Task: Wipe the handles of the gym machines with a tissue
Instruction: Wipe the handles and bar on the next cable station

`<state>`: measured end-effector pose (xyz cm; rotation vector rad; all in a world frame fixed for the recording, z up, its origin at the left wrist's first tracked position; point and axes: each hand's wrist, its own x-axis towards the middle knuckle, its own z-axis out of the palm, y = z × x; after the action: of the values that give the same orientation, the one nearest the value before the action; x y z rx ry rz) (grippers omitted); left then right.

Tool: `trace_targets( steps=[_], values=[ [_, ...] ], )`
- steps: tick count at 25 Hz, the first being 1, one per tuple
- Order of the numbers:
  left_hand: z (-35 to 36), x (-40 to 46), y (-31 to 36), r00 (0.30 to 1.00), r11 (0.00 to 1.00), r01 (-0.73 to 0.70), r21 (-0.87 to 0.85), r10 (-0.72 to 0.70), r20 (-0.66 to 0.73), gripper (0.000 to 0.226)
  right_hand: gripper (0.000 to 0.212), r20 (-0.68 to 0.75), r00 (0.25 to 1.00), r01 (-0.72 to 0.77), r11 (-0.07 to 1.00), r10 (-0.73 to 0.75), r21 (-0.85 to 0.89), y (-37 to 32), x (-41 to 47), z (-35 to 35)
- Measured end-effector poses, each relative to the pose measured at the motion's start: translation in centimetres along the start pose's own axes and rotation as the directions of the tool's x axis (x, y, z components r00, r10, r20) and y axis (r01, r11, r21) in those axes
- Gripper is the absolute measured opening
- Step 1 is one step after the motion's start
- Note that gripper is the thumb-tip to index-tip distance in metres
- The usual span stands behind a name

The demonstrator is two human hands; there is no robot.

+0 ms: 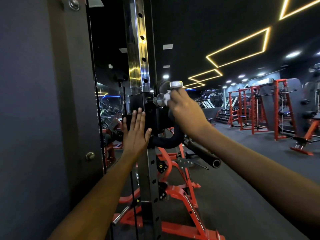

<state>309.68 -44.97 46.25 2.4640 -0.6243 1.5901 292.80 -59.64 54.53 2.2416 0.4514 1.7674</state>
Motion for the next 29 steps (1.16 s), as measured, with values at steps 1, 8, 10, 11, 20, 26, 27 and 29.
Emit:
trace_targets(
  steps=[1, 8, 10, 11, 20, 26, 27, 29],
  values=[
    [-0.2, 0.4, 0.0, 0.999, 0.999, -0.02, -0.026, 0.02, -0.028, 0.064, 0.017, 0.037, 0.998, 0.052, 0.999, -0.052, -0.005, -0.6, -1.7, 0.6],
    [0.2, 2.0, -0.2, 0.998, 0.999, 0.053, -0.002, -0.053, 0.016, 0.072, 0.026, -0.024, 0.999, -0.041, 0.999, 0.041, -0.016, -0.6, -0.5, -0.1],
    [0.4, 1.9, -0.2, 0.998, 0.999, 0.05, 0.007, -0.05, 0.025, 0.072, 0.025, -0.045, 0.998, -0.039, 0.996, 0.036, -0.082, 0.1, 0.5, 0.2],
    [0.4, 1.9, -0.3, 0.999, 0.999, 0.046, 0.005, -0.046, 0.026, 0.072, 0.02, -0.027, 1.0, -0.016, 0.997, 0.014, -0.074, -0.1, -0.3, 0.7],
    [0.3, 2.0, -0.5, 0.997, 0.999, 0.045, 0.018, -0.046, 0.06, 0.075, 0.029, 0.147, 0.989, -0.008, 0.996, 0.021, -0.092, -1.3, 0.8, -1.0],
    [0.2, 1.7, -0.8, 0.999, 1.0, -0.006, 0.01, 0.006, 0.033, 0.072, 0.026, 0.197, 0.979, -0.031, 0.997, 0.046, -0.076, -3.1, -5.2, 1.2],
    [0.3, 1.8, -0.9, 0.999, 1.0, -0.014, 0.003, 0.014, 0.03, 0.072, 0.013, 0.224, 0.974, -0.024, 0.997, 0.04, -0.072, -4.0, -5.9, 1.6],
    [0.5, 1.7, -1.1, 0.999, 1.0, -0.025, 0.006, 0.025, 0.025, 0.073, 0.02, 0.321, 0.941, -0.08, 0.993, 0.104, -0.089, -5.9, -6.2, 2.8]
  ],
)
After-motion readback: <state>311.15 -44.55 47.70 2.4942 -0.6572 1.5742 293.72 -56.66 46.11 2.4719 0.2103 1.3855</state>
